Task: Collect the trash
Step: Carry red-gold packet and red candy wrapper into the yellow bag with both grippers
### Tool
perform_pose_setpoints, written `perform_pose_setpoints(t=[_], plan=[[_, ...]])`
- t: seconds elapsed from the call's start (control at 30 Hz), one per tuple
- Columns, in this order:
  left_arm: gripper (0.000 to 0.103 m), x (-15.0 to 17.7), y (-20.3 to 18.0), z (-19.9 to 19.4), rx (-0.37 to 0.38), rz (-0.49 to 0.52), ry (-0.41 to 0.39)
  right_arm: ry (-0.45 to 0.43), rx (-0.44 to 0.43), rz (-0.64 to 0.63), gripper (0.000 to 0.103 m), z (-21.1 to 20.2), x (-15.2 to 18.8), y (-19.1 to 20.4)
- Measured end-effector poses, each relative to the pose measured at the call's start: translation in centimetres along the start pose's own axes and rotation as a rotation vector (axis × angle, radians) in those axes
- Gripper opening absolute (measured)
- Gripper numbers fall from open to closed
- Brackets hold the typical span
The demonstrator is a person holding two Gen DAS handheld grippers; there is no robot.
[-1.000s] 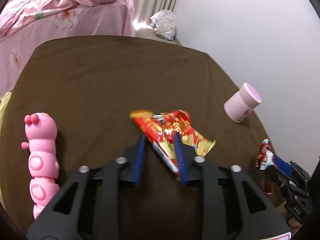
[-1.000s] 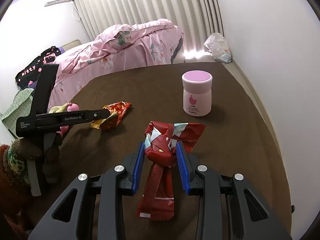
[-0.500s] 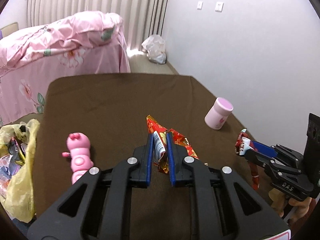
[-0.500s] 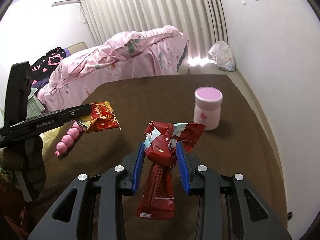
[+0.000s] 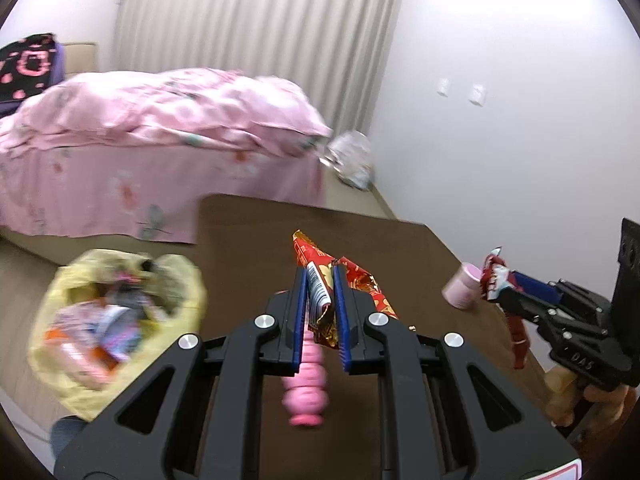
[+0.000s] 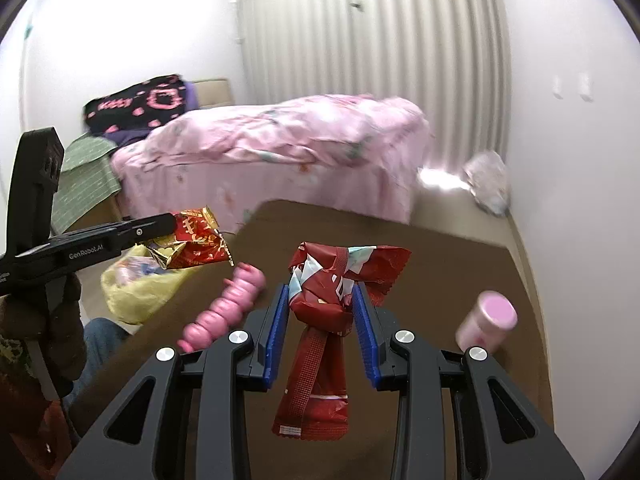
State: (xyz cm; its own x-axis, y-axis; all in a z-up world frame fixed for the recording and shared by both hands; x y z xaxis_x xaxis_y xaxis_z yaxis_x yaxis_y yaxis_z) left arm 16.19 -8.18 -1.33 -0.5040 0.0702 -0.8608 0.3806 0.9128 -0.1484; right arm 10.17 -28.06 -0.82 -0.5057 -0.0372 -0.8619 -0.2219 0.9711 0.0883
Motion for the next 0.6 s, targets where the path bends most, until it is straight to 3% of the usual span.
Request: perform_pose_setpoints(t=[0.23, 0.5, 0.6], plan=[[0.013, 0.4, 8.5, -3.7, -0.13, -0.118, -0.043, -0.008, -0.078, -0.123, 0.031, 1.6, -2.8, 6.7], [0.013, 2.2, 18.0, -7.4, -0.376, -0.257, -0.1, 0.027, -0.155, -0.192, 0.031, 4.4, -4.3, 10.8], [0.013, 3.3, 20.4, -7.3, -0.418, -0.316, -0.092, 0.042, -0.185, -0.192, 0.031, 6.1, -5.1, 11.7]])
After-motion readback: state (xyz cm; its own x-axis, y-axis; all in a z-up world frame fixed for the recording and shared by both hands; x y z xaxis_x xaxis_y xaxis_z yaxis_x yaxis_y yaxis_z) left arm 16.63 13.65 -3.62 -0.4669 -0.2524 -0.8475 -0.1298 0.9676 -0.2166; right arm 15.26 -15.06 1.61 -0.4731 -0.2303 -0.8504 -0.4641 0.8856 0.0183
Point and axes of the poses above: each gripper's, at about its wrist camera, not at the fingertips, and z roughly the way its jaws point, y to its left, x to its underside, the point moved 6 cm from there along z, roughly the way its jaws point, and after that the axes turned 4 degrees about z, right-handed, at the moved point
